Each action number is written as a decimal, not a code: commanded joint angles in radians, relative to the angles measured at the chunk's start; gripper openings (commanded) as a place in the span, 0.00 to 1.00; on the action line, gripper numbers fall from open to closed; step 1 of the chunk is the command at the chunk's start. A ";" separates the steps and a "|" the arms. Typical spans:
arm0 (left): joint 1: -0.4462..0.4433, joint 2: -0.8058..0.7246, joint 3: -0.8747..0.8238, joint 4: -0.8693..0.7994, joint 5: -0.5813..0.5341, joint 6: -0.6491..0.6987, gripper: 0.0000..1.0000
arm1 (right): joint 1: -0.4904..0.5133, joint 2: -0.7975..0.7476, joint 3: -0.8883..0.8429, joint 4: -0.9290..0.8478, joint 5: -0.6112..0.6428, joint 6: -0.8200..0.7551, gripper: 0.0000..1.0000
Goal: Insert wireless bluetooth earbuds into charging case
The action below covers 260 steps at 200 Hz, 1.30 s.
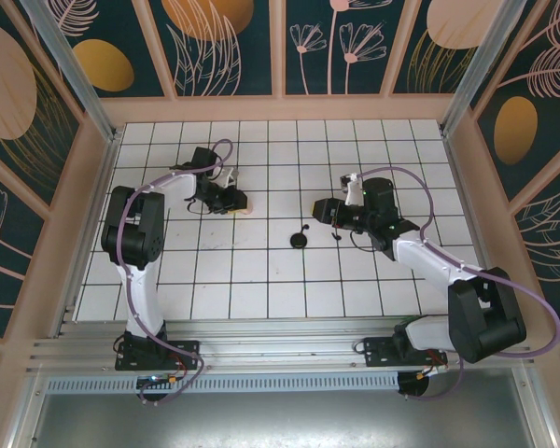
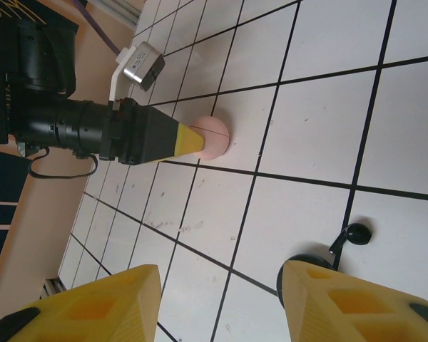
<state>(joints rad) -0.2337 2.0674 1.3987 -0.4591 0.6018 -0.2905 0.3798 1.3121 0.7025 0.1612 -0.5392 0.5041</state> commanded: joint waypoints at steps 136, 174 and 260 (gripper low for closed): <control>-0.003 -0.236 -0.025 -0.043 -0.376 -0.044 0.52 | 0.057 0.039 0.193 -0.338 0.187 -0.074 0.51; -0.019 -0.427 -0.246 0.098 -0.543 -0.122 0.52 | 0.147 0.182 0.389 -0.664 0.302 -0.093 0.51; -0.034 -0.574 -0.555 0.277 -0.583 -0.178 0.52 | 0.264 0.510 0.681 -0.990 0.459 -0.117 0.62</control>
<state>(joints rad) -0.2611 1.5314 0.8814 -0.2565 0.0391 -0.4477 0.6258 1.7634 1.3144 -0.7101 -0.1528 0.3992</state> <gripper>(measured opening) 0.518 0.607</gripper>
